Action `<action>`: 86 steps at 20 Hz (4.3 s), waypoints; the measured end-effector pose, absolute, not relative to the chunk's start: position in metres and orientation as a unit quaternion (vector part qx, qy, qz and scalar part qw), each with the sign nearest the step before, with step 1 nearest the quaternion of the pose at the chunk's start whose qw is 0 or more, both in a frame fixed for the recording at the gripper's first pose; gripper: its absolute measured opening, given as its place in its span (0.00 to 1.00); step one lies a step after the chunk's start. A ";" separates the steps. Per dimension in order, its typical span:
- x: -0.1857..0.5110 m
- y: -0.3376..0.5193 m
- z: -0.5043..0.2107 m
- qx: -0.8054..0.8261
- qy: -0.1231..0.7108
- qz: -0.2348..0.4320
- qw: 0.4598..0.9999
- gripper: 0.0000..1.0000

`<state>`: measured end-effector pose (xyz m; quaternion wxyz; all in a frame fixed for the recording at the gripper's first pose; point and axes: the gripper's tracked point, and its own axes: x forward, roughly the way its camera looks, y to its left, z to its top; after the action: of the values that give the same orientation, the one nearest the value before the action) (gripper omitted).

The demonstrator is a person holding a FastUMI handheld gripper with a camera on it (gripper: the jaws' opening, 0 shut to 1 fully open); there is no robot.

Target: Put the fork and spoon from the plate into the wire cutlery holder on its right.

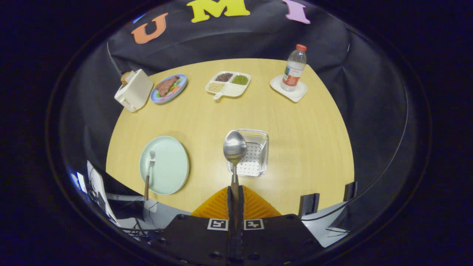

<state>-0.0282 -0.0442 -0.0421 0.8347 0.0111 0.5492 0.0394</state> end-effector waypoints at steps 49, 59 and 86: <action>-0.086 0.191 -0.086 0.025 0.531 0.102 0.841 0.96; -0.068 0.232 -0.141 -0.019 0.544 0.083 0.835 0.94; -0.059 0.232 -0.175 -0.048 0.577 0.082 0.811 0.04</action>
<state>-0.0590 0.2318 -0.1747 0.8112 -0.0476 0.5771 0.0816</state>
